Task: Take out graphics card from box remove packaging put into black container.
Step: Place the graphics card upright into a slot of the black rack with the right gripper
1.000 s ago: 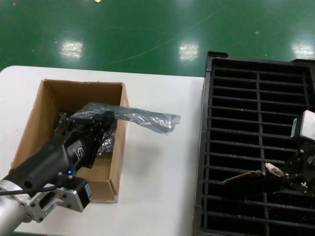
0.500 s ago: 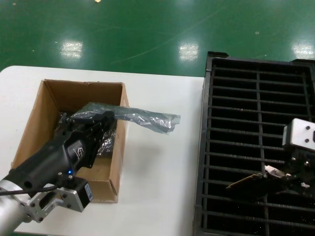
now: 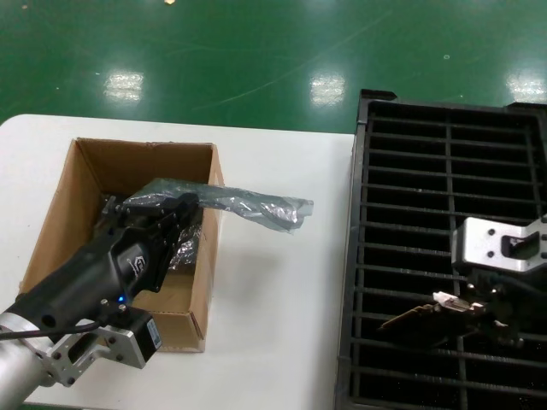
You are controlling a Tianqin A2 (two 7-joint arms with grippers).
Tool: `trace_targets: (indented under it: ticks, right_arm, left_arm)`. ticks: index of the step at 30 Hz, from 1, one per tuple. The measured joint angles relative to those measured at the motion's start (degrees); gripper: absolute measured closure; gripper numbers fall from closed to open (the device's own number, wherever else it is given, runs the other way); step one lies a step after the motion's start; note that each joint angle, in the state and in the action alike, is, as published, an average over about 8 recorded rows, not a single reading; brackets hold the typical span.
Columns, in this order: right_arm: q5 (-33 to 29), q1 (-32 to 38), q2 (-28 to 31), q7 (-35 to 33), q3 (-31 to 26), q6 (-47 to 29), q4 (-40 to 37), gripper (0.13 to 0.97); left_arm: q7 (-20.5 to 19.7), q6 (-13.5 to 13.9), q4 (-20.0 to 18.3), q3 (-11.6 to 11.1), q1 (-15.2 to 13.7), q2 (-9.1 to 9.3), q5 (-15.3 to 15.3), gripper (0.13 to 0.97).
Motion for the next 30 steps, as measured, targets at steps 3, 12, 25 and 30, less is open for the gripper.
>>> trace_targets:
  ticks: [3,12,25,30]
  right_arm:
    - [-0.82,-0.25,-1.12,-0.09,-0.16,0.03,-0.32,0.909]
    - [-2.89,-1.89,-4.55,-1.39,0.59,0.28,-1.97,0.853]
    - [-1.54,-6.44,-1.04,-3.84,7.56,4.28,2.09,0.672]
    - [-0.57,-12.68,4.14,-5.79,13.69,12.13,5.42,0.553]
  left_arm:
    - [0.0,0.0,0.0,0.0,0.0,0.0,0.0,0.957]
    - [0.0,0.0,0.0,0.0,0.0,0.0,0.0,0.957]
    - [0.0,0.0,0.0,0.0,0.0,0.0,0.0,0.957]
    - [0.0,0.0,0.0,0.0,0.0,0.0,0.0,0.957]
